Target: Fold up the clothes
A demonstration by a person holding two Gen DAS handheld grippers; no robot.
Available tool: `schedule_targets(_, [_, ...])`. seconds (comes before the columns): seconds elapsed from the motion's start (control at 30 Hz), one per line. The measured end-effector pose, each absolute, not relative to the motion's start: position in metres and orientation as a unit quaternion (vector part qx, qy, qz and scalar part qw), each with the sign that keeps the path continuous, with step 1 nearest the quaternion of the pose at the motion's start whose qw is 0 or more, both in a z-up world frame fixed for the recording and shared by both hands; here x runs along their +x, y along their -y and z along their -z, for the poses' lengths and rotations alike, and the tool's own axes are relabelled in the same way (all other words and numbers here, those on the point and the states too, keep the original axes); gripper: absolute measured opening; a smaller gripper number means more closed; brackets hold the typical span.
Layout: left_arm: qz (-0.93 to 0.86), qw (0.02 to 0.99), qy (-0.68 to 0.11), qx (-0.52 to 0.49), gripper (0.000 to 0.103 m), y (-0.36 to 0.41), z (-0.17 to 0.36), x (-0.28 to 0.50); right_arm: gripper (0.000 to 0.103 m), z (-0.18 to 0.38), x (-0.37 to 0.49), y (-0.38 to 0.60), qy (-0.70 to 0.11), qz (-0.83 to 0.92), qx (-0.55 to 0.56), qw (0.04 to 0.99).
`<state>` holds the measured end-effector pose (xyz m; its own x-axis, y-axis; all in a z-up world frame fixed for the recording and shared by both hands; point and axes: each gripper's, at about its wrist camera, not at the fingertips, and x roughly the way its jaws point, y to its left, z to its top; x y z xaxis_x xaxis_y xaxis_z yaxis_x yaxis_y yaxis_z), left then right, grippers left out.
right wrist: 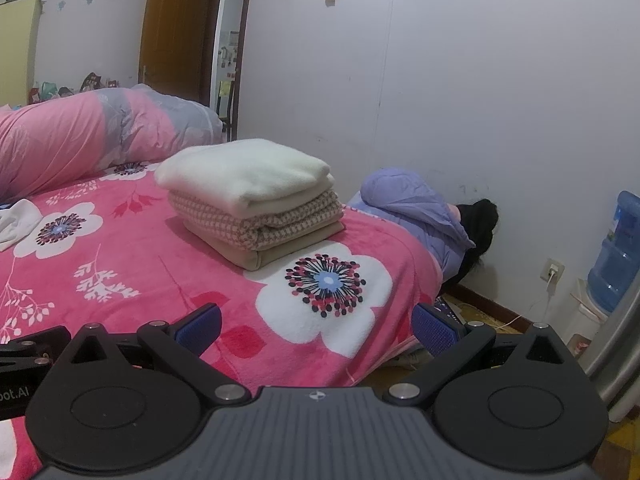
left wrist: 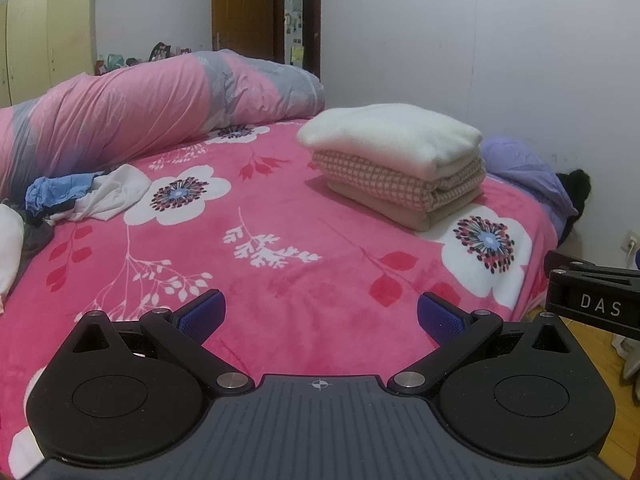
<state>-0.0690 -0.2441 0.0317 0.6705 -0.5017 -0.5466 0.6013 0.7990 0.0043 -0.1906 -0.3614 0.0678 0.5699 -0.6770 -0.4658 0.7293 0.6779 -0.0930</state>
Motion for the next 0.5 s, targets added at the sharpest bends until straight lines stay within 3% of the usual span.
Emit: schedule_targets(0.5, [0.302, 0.909, -0.271, 0.093, 0.103, 0.2442, -0.0316, -0.0687, 0.103, -0.0665, -0.1909, 0.3596, -0.24, 0.395, 0.055, 0.885])
